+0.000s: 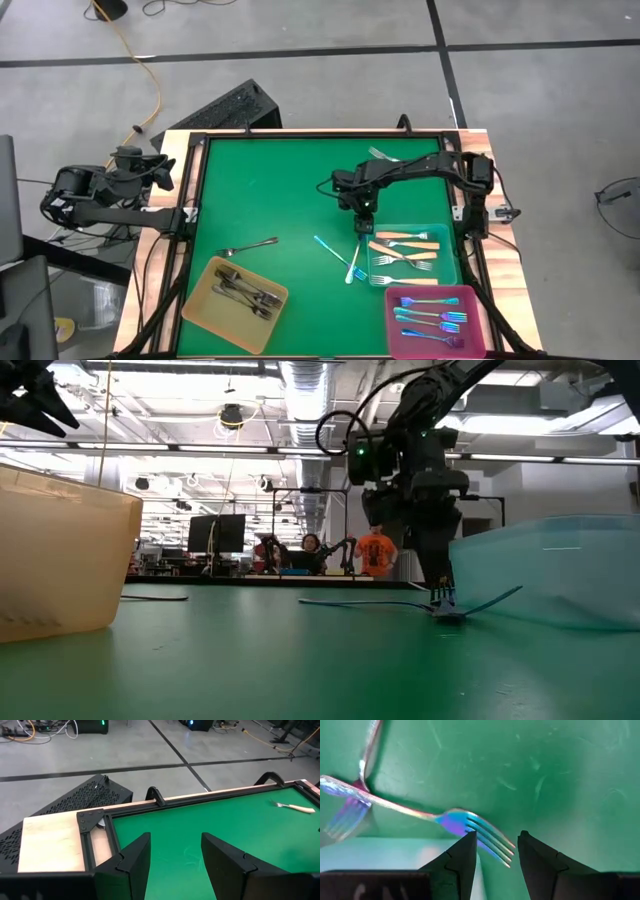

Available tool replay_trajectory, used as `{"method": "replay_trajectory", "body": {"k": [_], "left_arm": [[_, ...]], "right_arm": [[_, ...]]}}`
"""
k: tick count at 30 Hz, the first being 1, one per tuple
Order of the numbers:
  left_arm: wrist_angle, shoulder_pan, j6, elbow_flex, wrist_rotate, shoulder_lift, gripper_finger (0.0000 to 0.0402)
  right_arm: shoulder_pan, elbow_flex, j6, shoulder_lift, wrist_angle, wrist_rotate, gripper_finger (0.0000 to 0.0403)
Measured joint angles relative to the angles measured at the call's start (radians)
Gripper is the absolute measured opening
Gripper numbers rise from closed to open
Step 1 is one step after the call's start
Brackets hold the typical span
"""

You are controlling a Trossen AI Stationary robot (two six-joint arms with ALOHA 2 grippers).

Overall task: Sort silverware by color (type)
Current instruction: Put the purple fork into the pink bin

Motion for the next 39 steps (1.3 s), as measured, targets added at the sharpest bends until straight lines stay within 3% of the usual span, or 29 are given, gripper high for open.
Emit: {"method": "replay_trajectory", "body": {"k": [9,20,29,39], "left_arm": [[0.0,0.0,0.024,0.0,-0.004,0.0,0.0158],[0.0,0.0,0.024,0.0,-0.011,0.0,0.0158],[0.0,0.0,0.024,0.0,-0.018,0.0,0.0158],[0.0,0.0,0.024,0.0,-0.018,0.0,0.0158]], "right_arm": [[0.003,0.003,-0.004,0.038,-0.016,0.003,0.0157],[-0.001,0.006,-0.019,0.034,-0.022,-0.036,0.003],[-0.004,0.016,-0.019,0.035,-0.008,-0.044,0.0029],[-0.07,0.173,-0.019,0.036,0.01,-0.041,0.0029]]}}
